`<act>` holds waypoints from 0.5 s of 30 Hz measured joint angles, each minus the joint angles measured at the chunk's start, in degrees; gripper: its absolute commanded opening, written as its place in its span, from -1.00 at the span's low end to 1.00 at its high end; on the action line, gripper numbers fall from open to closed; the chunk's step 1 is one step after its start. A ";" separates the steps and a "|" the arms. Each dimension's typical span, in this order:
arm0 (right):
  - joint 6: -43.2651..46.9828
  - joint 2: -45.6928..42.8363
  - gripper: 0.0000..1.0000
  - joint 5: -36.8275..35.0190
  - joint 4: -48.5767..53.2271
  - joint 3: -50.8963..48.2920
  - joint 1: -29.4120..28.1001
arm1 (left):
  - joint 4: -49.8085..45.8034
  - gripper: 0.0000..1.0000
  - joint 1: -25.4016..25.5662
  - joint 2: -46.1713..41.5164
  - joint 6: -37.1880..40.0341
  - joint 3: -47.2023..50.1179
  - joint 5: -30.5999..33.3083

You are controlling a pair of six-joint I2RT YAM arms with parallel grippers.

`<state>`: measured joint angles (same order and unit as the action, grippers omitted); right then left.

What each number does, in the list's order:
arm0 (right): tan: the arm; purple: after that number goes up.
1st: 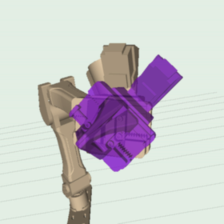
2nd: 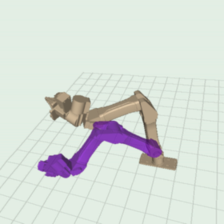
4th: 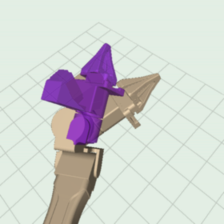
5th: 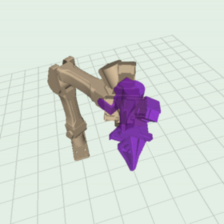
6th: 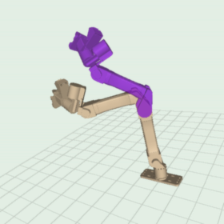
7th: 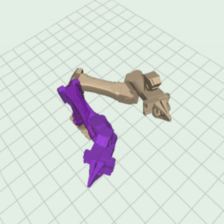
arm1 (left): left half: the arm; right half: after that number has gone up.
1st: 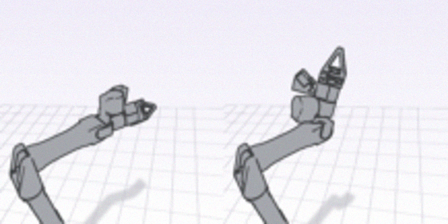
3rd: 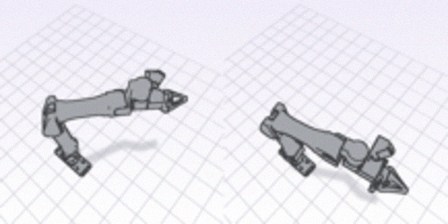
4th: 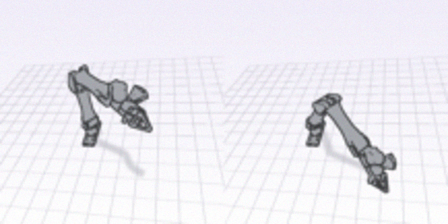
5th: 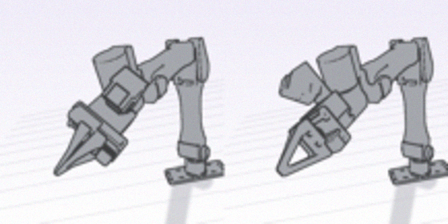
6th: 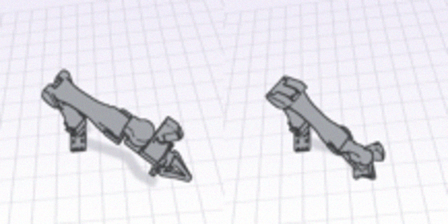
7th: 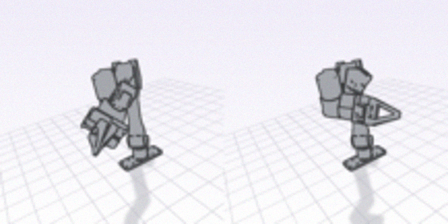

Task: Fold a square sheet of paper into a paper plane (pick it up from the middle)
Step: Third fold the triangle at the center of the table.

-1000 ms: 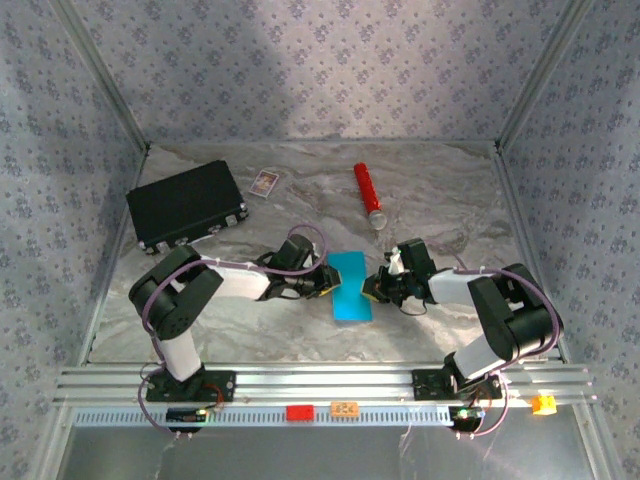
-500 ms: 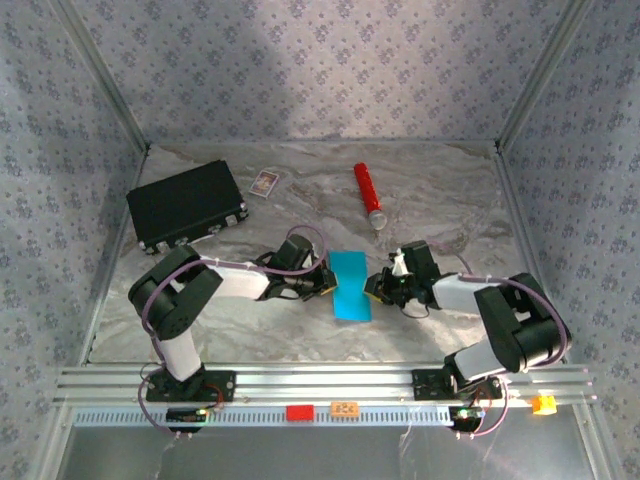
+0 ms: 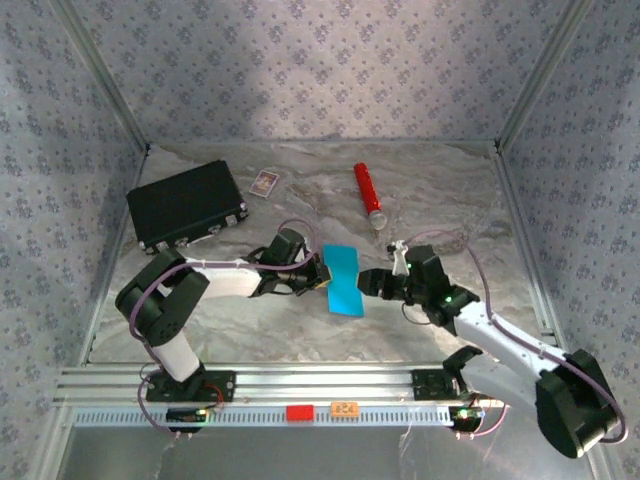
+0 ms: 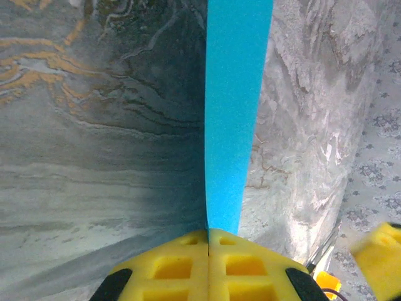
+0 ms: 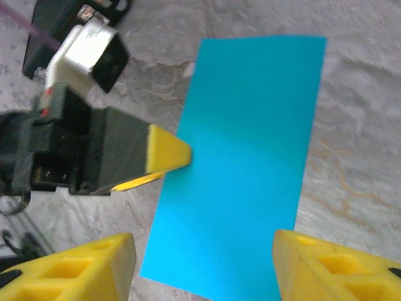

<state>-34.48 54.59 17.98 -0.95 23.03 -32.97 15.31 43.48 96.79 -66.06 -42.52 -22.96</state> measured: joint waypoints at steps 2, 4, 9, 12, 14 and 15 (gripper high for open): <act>3.93 -1.01 0.41 -4.26 -0.13 -0.02 -5.31 | -0.48 -0.93 0.00 0.00 0.02 0.00 0.00; 8.68 -1.03 0.40 -8.48 -1.51 -0.52 -11.08 | -0.59 -0.93 0.00 0.00 0.02 0.00 0.00; 20.15 2.03 0.37 -17.20 -4.79 -1.99 -22.91 | -0.59 -0.93 0.00 0.00 0.00 0.00 0.00; 26.60 5.38 0.38 -22.27 -7.17 -2.01 -28.79 | -0.57 -0.93 0.00 0.00 0.00 0.00 0.00; 29.92 8.00 0.38 -25.73 -8.68 -2.01 -31.80 | -0.55 -0.93 0.00 0.00 0.00 0.00 0.00; 31.45 9.66 0.38 -27.61 -9.64 -1.99 -33.14 | -0.52 -0.93 0.00 0.00 0.00 0.04 0.00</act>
<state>-3.03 64.25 -9.63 -10.59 21.04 -66.11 14.79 43.48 96.79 -66.06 -42.48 -22.96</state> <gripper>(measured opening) 0.688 0.042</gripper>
